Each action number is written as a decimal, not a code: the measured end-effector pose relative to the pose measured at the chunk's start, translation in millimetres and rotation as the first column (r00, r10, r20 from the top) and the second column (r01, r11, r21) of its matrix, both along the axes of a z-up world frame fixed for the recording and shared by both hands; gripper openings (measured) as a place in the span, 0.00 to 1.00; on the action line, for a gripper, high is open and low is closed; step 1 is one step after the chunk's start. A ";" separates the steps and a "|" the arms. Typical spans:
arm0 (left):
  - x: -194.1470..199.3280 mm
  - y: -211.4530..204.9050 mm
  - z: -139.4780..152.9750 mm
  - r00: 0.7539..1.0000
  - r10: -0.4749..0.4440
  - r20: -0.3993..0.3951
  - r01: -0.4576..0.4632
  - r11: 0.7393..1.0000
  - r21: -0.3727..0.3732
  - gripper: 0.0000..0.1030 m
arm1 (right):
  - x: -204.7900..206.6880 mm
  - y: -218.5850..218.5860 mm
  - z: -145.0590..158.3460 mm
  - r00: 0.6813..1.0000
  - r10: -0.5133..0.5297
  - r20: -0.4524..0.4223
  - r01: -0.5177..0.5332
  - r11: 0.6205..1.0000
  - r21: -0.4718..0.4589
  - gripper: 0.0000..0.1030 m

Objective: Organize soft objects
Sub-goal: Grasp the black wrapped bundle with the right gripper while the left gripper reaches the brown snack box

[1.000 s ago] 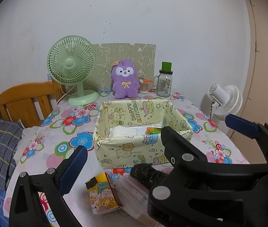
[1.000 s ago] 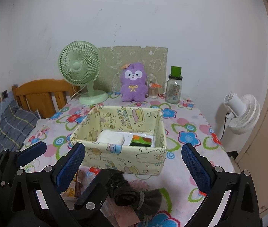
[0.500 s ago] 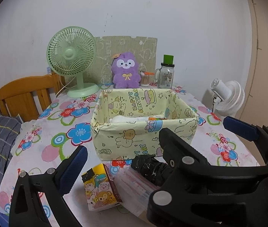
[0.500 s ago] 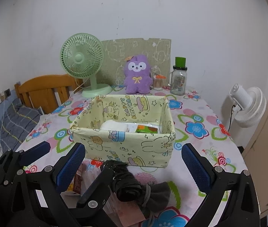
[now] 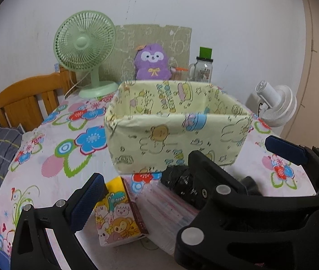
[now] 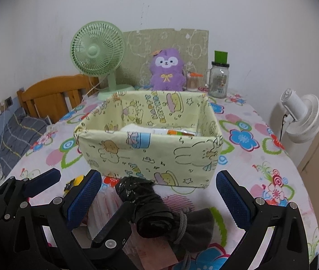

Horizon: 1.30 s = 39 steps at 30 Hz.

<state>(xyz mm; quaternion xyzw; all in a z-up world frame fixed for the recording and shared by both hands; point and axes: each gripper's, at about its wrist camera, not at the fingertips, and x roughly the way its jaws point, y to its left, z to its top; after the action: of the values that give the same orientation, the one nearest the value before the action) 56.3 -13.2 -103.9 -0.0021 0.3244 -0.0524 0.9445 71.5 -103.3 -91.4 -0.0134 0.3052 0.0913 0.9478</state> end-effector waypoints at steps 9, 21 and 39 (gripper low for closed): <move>1.3 6.1 -10.4 0.999 0.029 -0.039 -0.028 0.999 0.019 0.96 | 9.6 1.9 -16.3 0.997 0.022 -0.068 -0.021 0.999 0.025 0.99; 10.3 19.5 -26.1 0.991 0.065 -0.115 -0.064 0.998 0.015 0.89 | 25.1 9.4 -36.9 0.987 0.033 -0.158 -0.031 0.999 0.014 0.90; 21.8 31.5 -35.7 0.982 0.104 -0.156 -0.101 0.995 0.025 0.85 | 38.0 16.3 -42.9 0.979 0.035 -0.201 -0.032 0.999 0.022 0.80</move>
<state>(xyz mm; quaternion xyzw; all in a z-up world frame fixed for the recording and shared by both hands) 78.0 18.3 -139.5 -0.0147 0.3979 -0.0007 0.9173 109.6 -87.0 -134.3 -0.0005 0.3984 0.1109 0.9105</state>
